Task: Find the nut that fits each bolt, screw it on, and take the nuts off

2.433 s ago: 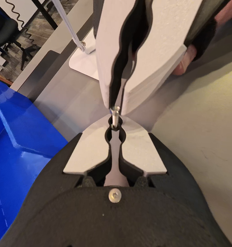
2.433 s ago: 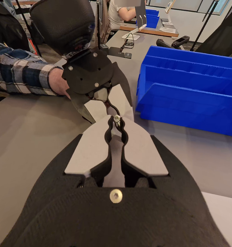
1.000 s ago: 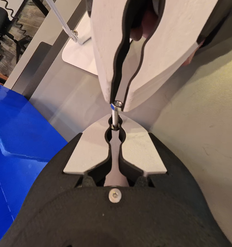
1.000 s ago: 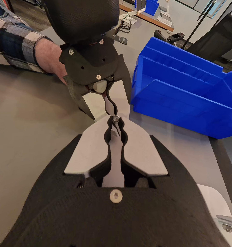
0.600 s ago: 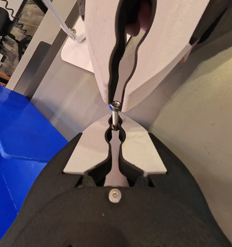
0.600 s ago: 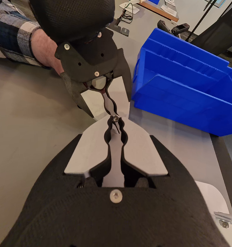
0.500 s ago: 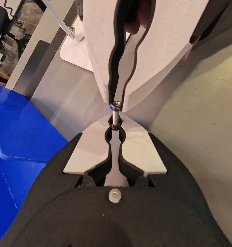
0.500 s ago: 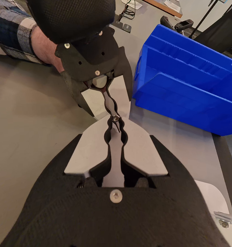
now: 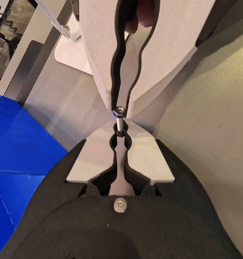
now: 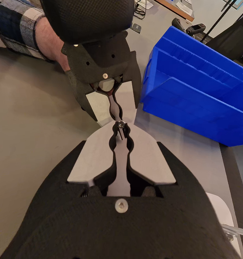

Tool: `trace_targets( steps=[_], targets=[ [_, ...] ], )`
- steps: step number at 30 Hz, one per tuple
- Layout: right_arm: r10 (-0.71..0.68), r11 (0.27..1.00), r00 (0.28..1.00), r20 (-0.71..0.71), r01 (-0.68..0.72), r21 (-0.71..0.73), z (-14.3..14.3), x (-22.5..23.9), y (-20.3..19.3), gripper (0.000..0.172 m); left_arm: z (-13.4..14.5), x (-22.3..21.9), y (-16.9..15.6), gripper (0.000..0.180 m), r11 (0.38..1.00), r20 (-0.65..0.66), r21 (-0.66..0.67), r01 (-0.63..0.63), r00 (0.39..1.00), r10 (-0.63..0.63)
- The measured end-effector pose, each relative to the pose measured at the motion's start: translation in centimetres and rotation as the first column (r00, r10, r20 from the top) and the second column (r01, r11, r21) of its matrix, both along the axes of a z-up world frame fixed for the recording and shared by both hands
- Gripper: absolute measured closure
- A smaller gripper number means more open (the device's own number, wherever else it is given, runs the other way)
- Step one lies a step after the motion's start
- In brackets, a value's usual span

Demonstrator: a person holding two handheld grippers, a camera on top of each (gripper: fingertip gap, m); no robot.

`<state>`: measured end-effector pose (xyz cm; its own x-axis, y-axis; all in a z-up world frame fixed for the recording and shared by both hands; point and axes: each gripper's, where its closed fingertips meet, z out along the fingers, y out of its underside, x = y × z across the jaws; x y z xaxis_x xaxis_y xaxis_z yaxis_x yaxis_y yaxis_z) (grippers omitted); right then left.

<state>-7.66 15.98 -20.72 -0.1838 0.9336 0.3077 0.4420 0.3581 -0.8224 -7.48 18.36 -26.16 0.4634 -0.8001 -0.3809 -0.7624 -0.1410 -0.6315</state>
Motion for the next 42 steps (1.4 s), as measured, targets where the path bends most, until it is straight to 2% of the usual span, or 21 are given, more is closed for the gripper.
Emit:
trace_targets(
  steps=[12, 42],
  targets=[
    [0.016, 1.0, 0.999, 0.028, -0.016, 0.002, -0.3, 0.0, -0.3, 0.162, -0.4, 0.0, -0.1, 0.176, 1.0, -0.041, 0.004, 0.008, 0.999, -0.007],
    [-0.073, 0.994, 0.997, -0.023, 0.071, -0.079, 0.0, -0.6, 0.4, 0.161, 0.2, -0.8, 0.9, 0.176, 0.996, -0.07, 0.074, -0.053, 0.996, 0.058]
  ],
)
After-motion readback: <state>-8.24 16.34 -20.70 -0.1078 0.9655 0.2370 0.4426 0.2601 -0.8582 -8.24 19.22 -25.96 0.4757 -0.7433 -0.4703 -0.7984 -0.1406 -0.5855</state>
